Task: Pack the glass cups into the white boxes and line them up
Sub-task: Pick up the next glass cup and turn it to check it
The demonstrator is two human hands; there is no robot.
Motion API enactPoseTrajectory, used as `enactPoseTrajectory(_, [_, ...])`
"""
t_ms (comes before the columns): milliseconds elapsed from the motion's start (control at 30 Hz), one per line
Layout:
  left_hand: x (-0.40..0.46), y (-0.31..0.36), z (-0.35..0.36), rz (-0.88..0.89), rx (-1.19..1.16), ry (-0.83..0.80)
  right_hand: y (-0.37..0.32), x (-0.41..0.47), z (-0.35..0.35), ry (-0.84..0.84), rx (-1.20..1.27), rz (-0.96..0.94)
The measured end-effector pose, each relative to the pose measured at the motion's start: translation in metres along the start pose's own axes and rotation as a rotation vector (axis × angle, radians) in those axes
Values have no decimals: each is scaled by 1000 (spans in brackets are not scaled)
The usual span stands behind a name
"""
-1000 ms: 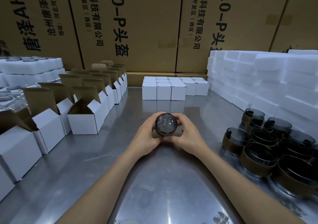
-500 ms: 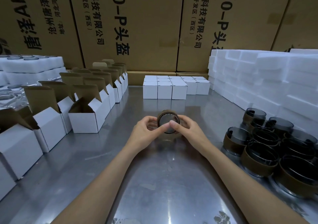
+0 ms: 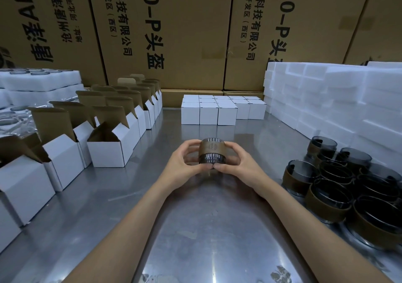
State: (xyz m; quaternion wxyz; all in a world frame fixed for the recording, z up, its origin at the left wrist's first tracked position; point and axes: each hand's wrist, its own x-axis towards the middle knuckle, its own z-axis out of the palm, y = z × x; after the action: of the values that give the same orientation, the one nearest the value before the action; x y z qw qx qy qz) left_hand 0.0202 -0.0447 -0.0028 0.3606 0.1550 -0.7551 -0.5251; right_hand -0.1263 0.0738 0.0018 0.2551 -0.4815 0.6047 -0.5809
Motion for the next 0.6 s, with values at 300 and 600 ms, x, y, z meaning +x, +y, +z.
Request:
enactPoseTrajectory(300, [-2, 0, 5, 144, 271, 3, 3, 1, 4, 24, -44, -82])
enactPoseTrajectory(600, [1, -5, 4, 127, 335, 15, 4, 3, -1, 69, -105, -113])
